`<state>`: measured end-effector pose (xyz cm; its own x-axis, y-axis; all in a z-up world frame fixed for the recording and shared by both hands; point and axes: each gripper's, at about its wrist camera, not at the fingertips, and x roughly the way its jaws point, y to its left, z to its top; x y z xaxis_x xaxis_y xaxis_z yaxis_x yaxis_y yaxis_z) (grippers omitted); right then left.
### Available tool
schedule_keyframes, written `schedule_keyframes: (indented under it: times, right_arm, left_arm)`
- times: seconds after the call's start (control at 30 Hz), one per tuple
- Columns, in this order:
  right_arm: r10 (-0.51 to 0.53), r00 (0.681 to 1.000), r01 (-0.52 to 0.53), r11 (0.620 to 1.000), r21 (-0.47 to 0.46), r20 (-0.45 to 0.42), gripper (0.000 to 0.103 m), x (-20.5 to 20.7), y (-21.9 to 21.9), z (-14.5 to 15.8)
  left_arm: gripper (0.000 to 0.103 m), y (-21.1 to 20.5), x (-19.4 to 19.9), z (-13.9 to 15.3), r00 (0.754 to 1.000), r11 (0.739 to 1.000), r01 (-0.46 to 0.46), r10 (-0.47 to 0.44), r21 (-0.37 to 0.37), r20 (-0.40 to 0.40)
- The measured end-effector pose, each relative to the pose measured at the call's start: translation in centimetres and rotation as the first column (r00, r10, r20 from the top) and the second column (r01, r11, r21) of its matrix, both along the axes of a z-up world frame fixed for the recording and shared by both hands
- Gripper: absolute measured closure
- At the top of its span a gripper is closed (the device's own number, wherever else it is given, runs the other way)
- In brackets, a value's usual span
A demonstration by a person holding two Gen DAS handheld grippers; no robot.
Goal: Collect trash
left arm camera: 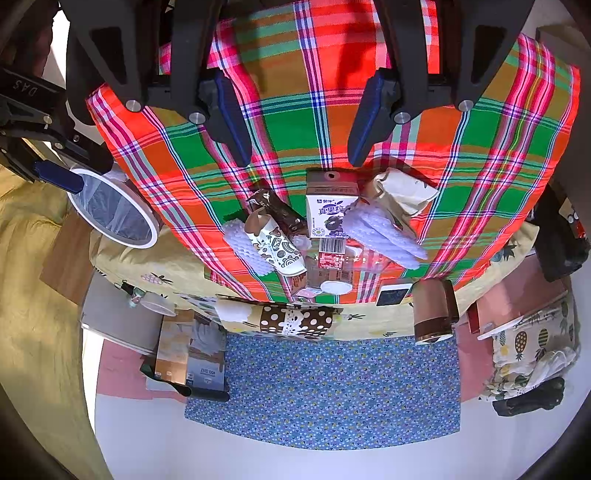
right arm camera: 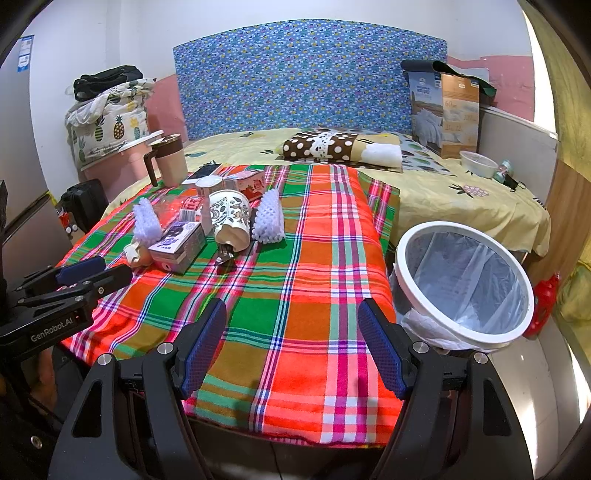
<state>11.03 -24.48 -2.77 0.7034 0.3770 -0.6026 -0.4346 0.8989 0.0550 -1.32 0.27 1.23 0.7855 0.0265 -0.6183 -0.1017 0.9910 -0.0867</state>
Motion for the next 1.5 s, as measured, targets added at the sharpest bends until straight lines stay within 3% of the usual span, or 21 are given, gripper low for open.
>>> schedule_keyframes:
  times: [1.07, 1.5]
  right_arm:
    - [0.014, 1.0, -0.015, 1.0, -0.012, -0.013, 0.028, 0.0, 0.9, -0.4]
    - [0.099, 0.993, -0.099, 0.995, 0.004, -0.068, 0.028, 2.4, 2.8, -1.3]
  left_arm:
    - [0.049, 0.3, -0.2, -0.3, 1.0, 1.0, -0.007, 0.007, -0.002, -0.009]
    - [0.049, 4.1, 3.1, -1.9, 0.996, 0.995, -0.065, 0.061, -0.073, -0.061]
